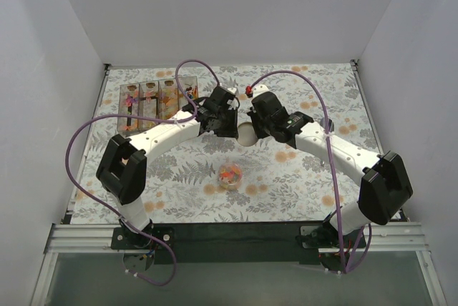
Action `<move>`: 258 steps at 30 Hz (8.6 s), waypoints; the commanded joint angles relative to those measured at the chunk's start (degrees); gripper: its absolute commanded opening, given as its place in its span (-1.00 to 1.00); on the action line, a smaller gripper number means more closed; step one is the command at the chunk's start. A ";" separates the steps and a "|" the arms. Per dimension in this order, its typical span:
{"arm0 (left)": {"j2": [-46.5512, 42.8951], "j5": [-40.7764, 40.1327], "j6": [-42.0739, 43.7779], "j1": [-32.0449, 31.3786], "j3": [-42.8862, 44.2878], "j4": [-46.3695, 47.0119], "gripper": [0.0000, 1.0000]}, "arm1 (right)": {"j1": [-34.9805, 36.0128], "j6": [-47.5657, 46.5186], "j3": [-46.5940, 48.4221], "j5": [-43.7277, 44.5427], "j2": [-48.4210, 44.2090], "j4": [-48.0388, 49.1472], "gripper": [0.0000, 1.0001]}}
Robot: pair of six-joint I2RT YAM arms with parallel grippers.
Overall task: Pack the candies
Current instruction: Pick up the bottle lid at the center of the board, then close the bottle lid on the packing bottle.
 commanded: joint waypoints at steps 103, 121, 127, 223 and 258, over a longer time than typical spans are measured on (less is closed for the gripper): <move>-15.54 37.93 -33.98 16.69 -24.62 55.78 -1.00 | -22.50 -13.78 13.20 -104.11 13.73 42.93 0.95; -14.40 38.63 -34.86 16.69 -25.32 56.92 -1.00 | -21.63 -11.58 14.34 -104.55 14.44 44.16 0.97; -13.87 39.16 -36.00 16.69 -25.50 58.15 -1.00 | -21.27 -11.49 14.69 -104.29 14.18 44.52 0.97; -51.93 -34.13 11.90 15.12 -48.17 25.02 0.47 | 4.73 -15.27 24.08 -30.03 14.95 -43.01 0.12; -58.52 -40.29 14.97 11.33 -52.31 31.96 0.56 | 15.73 -12.72 43.52 -20.71 37.64 -52.60 0.15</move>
